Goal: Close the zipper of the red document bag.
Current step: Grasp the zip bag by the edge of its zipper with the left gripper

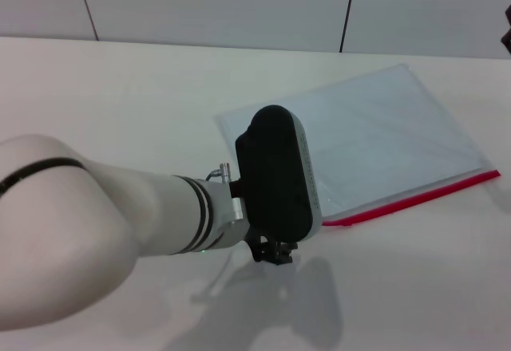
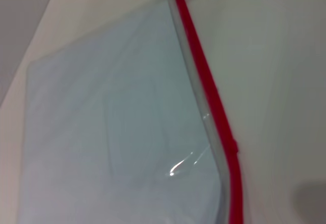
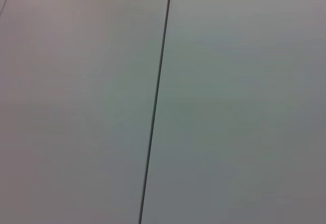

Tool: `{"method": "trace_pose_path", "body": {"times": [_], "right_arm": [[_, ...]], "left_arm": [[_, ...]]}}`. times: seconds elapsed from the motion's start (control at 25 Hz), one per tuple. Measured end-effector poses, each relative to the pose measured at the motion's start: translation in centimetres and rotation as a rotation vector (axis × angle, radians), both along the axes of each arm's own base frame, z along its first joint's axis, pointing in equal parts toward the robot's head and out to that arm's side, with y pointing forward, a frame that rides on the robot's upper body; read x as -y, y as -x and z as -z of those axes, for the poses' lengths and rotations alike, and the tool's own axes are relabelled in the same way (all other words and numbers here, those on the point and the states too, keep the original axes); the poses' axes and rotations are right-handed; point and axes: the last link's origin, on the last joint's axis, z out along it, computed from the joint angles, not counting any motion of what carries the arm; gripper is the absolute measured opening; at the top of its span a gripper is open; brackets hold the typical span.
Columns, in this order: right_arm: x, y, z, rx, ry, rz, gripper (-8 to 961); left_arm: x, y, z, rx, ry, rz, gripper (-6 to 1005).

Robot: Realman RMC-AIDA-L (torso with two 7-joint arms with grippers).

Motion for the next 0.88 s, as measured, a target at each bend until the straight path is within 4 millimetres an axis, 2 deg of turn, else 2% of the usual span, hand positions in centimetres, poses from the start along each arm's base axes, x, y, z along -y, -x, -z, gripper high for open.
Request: {"method": "trace_pose_path", "body": {"times": [0.28, 0.88], "right_arm": [[0.0, 0.0, 0.0, -0.001, -0.001, 0.000, 880], [0.1, 0.0, -0.1, -0.004, -0.005, -0.003, 879]], "left_arm": [[-0.8, 0.6, 1.0, 0.007, -0.045, 0.091, 799], [-1.9, 2.2, 2.4, 0.041, -0.082, 0.165, 783]]}}
